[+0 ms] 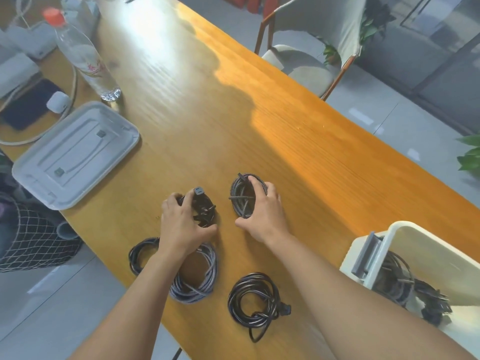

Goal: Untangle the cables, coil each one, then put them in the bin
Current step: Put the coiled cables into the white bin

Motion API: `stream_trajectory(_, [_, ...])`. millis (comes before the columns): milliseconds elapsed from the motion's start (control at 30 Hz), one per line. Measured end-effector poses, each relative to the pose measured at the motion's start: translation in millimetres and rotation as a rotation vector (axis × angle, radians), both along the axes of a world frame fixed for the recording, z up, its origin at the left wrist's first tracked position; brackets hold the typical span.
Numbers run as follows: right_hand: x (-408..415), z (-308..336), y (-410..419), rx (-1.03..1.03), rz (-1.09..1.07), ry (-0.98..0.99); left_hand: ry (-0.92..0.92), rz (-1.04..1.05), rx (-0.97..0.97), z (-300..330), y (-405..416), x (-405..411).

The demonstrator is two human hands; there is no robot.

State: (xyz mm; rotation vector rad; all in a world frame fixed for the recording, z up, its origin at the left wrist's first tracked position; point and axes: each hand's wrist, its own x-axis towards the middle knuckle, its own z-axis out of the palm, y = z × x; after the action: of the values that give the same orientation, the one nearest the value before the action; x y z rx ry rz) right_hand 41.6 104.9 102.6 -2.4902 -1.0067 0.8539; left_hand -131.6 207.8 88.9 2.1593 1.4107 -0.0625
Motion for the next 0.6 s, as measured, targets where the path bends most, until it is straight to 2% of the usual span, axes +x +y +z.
stream_trajectory(233, [11.6, 19.6, -26.2, 0.163, -0.099, 0.044, -0.136, -0.039, 0.029, 22.2, -11.5, 10.9])
stream_trajectory(433, [31.6, 73.5, -71.2, 0.341, -0.157, -0.057, -0.255, -0.175, 0.107, 64.4, -32.3, 45.1])
stream_trajectory(600, [50.0, 108.9, -128.9, 0.403, -0.262, -0.162, -0.374, -0.336, 0.136, 98.9, -69.9, 82.9])
